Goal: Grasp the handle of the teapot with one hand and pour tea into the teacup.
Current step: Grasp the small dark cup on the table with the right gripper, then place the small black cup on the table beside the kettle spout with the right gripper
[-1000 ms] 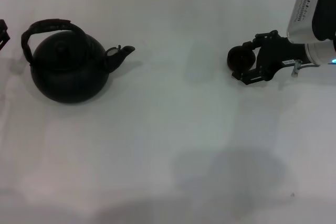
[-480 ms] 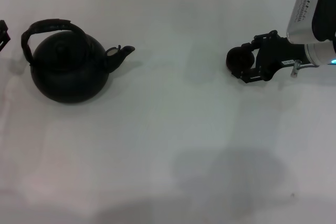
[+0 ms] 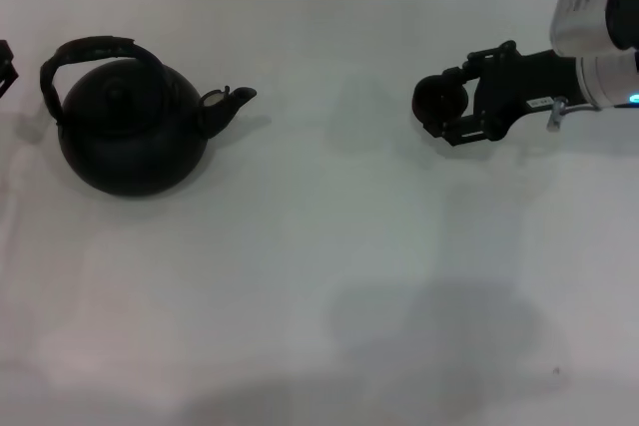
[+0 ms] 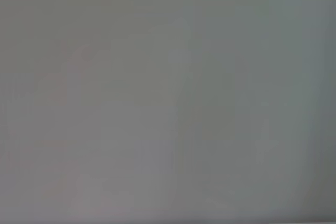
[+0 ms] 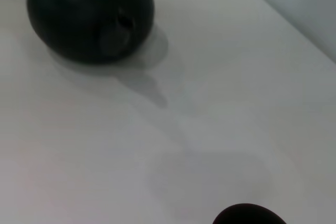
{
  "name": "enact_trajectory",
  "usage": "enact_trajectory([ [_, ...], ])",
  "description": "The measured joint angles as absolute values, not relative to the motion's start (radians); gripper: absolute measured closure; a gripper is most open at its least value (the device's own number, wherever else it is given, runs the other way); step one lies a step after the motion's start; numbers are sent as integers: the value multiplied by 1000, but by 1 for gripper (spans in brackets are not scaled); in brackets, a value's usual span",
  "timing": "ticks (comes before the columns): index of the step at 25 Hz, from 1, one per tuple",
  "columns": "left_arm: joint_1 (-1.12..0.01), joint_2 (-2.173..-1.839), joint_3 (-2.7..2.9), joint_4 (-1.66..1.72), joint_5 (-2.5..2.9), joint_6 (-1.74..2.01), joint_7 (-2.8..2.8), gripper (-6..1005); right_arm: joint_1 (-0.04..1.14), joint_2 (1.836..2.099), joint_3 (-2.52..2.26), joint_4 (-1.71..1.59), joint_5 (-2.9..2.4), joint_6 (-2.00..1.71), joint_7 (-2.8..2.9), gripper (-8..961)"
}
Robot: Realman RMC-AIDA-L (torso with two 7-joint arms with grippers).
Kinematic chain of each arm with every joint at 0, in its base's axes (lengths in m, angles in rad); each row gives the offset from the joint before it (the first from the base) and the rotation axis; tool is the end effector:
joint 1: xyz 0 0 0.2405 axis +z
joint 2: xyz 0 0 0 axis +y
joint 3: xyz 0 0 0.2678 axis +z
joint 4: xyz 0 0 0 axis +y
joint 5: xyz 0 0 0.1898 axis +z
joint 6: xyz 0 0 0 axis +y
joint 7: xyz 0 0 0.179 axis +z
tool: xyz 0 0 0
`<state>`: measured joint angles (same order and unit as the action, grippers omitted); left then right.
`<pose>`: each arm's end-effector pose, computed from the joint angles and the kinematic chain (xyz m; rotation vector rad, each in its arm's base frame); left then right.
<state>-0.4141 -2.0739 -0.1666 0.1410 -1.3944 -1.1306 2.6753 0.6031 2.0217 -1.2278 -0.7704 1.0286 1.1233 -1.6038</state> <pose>-0.3823 0.3381 0.0136 -1.6307 -0.6990 -0.5625 0.2583 0.3789 -0.0640 -2.7814 0.3033 -0.0566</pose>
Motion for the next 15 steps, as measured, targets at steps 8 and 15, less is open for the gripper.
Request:
enact_trajectory([
  [8, -418, -2074, -157, 139, -1394, -1131, 2675, 120, 606, 2025, -1463, -863, 1060, 1074, -1495, 227],
  [15, -419, -2074, -158, 140, -1394, -1131, 2675, 120, 610, 2026, -1640, -889, 1073, 952, -1455, 226],
])
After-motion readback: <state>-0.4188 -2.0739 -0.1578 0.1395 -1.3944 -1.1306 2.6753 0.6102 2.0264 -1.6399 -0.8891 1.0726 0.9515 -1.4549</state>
